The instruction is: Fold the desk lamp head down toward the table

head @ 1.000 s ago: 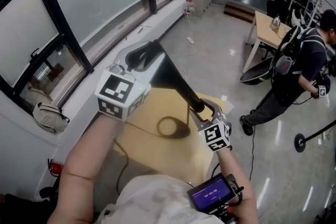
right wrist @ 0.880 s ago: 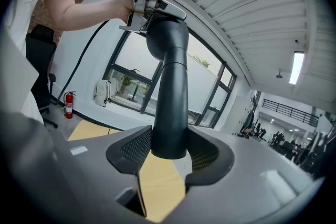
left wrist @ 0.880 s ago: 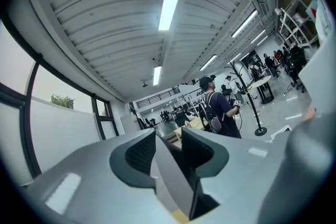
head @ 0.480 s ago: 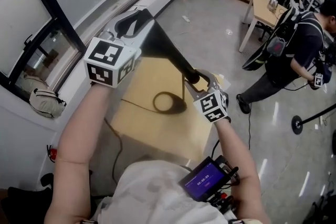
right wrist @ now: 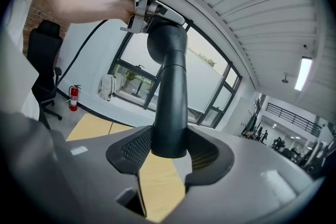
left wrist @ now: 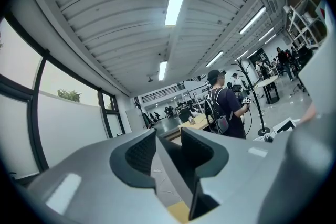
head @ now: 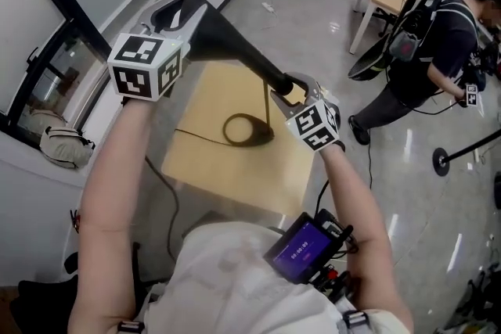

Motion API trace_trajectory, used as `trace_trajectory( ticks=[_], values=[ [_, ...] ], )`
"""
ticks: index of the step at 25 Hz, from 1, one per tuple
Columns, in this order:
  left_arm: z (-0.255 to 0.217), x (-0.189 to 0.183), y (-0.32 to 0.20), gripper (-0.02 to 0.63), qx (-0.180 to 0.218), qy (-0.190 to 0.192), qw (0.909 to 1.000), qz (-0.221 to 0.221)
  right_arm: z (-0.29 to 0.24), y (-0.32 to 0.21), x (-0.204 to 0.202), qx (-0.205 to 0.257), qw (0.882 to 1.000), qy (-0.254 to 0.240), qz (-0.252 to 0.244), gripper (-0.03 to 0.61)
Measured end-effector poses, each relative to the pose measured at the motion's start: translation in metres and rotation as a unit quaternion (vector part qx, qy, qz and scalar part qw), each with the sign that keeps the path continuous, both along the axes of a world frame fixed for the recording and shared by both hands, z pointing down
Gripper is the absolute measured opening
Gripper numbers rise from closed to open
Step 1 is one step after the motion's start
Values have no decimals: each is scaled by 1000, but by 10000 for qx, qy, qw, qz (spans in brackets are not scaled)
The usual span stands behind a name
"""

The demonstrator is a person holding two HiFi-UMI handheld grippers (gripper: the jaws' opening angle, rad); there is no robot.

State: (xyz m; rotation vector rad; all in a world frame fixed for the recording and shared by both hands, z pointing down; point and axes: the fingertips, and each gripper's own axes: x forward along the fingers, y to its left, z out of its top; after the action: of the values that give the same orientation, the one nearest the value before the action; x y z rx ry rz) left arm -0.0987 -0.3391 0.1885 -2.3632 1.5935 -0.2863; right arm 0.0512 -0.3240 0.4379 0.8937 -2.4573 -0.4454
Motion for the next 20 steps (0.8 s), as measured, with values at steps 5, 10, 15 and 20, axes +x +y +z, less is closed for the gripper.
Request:
trace_trajectory(
  ticks=[5,10,15,20],
  values=[
    [4,-5,-3,152,-23,103,9999,38,-3,-2,4,-8,9998,213,19,221],
    [8,-9,-3,153,-4,256,9996,105,-3,-3,6,-55,9994,348,33,220],
    [14,-18,-3,156,25,500,9985,201,-4,-2,7,-44,9983,585,46,220],
    [15,-18,1,156,113,661,9972,331,-4,2,9,-95,9975,690,90,220]
  ],
)
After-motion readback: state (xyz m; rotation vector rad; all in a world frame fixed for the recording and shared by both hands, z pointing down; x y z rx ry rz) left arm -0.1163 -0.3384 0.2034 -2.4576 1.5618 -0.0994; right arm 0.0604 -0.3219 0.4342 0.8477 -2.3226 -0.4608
